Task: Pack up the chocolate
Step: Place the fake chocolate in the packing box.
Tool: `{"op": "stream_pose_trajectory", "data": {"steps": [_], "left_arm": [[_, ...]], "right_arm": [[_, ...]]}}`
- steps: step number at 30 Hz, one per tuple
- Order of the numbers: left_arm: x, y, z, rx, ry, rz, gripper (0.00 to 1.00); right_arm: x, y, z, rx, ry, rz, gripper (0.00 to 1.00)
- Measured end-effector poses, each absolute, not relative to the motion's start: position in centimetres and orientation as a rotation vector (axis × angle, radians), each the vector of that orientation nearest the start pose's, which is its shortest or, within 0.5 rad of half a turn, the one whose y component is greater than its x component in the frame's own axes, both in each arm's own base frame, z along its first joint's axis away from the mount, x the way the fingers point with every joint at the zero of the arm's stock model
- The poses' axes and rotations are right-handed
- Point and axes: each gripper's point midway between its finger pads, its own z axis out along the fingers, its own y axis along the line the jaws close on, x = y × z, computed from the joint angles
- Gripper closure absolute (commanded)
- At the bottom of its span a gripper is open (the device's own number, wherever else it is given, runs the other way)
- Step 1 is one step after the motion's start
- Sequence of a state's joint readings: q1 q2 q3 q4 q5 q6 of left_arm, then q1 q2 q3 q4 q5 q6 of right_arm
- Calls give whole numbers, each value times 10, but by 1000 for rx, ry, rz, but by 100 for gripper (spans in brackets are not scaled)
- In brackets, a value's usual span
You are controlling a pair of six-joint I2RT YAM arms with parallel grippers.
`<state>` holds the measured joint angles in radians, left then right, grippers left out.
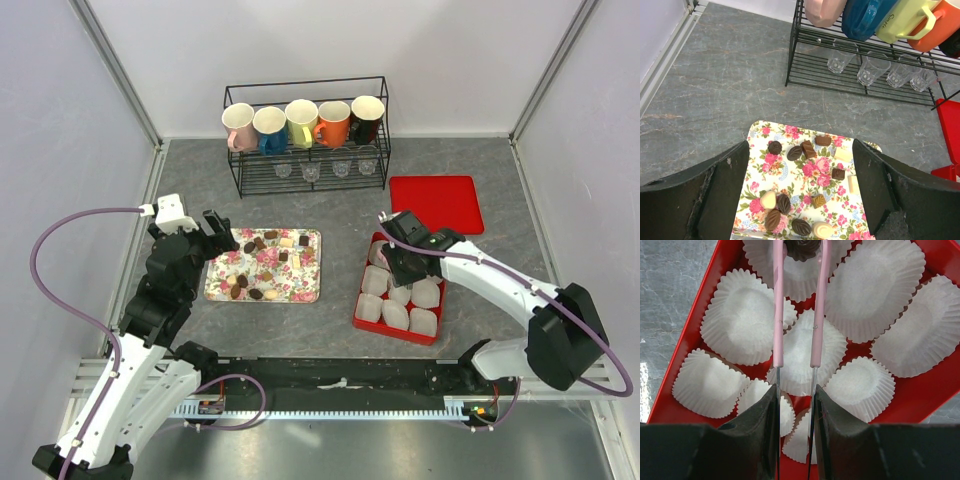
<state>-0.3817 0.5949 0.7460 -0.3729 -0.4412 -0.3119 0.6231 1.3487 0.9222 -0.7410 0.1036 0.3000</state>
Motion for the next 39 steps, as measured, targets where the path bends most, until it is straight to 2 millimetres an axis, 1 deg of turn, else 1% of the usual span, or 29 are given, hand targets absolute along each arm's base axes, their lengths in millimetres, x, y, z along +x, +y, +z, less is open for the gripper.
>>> {"op": "stream_pose_trajectory", "data": {"steps": [3,6,8,13,16,23,29,33,39], "left_arm": [[263,-37,267,-252,1754,-106,10],[263,-37,266,-252,1755,-106,10],[263,-37,267,-252,1754,-106,10],[263,-37,266,-252,1755,-106,10],[263,-37,267,-252,1754,-106,10],[263,-37,266,-252,1755,-106,10],[263,-37,266,-252,1755,-106,10],[263,-37,266,-252,1755,-106,10],[263,-37,266,-251,1754,-106,10]], "right_arm": [[226,153,78,-404,2701,118,69],[228,154,77,-400,2693,121,68],[229,155,78,-399,2688,124,64],[230,155,77,-399,2688,123,64],[230,155,73,-400,2696,117,59],[229,154,71,-404,2699,112,57],[228,153,73,-405,2697,113,58],[227,151,84,-405,2678,120,59],[237,157,114,-411,2607,156,59]]}}
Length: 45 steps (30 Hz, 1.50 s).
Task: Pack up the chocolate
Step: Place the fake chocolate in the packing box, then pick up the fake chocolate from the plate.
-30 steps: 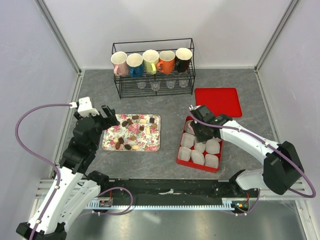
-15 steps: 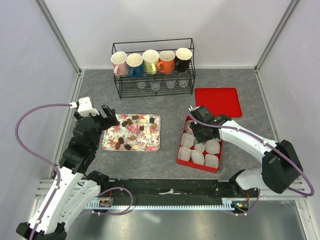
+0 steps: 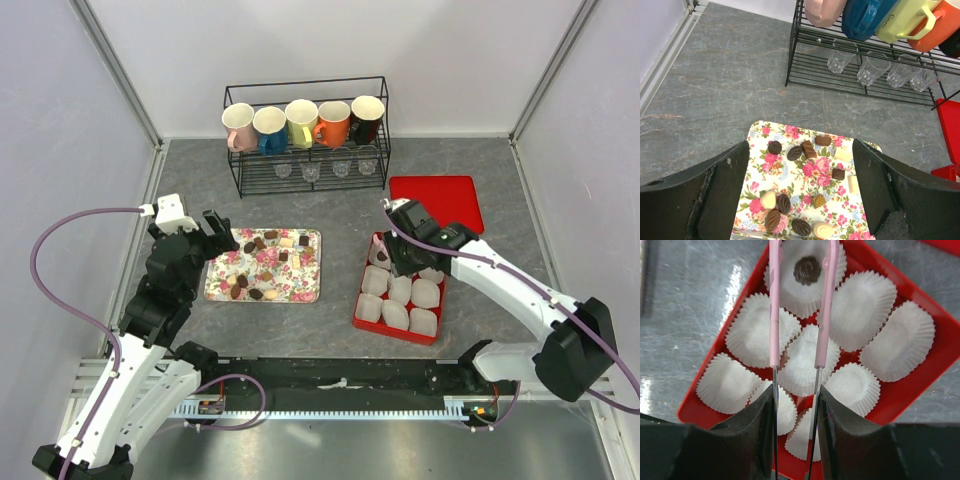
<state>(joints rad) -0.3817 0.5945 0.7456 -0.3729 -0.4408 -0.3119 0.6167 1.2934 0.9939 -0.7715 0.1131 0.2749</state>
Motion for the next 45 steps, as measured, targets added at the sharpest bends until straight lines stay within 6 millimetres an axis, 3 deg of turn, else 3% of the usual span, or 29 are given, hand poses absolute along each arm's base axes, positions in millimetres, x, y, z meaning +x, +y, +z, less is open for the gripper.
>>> {"op": "stream_pose_trajectory", "data": {"steps": [7,13,20,26,35,45], "left_arm": [[263,-37,266,-251,1754,-106,10],[263,-37,266,-251,1754,-106,10],[263,-37,266,-251,1754,-106,10],[263,-38,266,-249,1755,-109,10],[263,-39,266,-247,1756,-112,10],[263,-39,266,-247,1756,-113,10]], "right_arm": [[247,172,146,-468,2511,203,60],[250,216,156,-607,2447,254,60],[244,271,138,-773,2415,293,60],[233,302,118,-840,2417,318,60],[219,331,95,-896,2444,338,60],[218,344,75,-894,2483,319,59]]}}
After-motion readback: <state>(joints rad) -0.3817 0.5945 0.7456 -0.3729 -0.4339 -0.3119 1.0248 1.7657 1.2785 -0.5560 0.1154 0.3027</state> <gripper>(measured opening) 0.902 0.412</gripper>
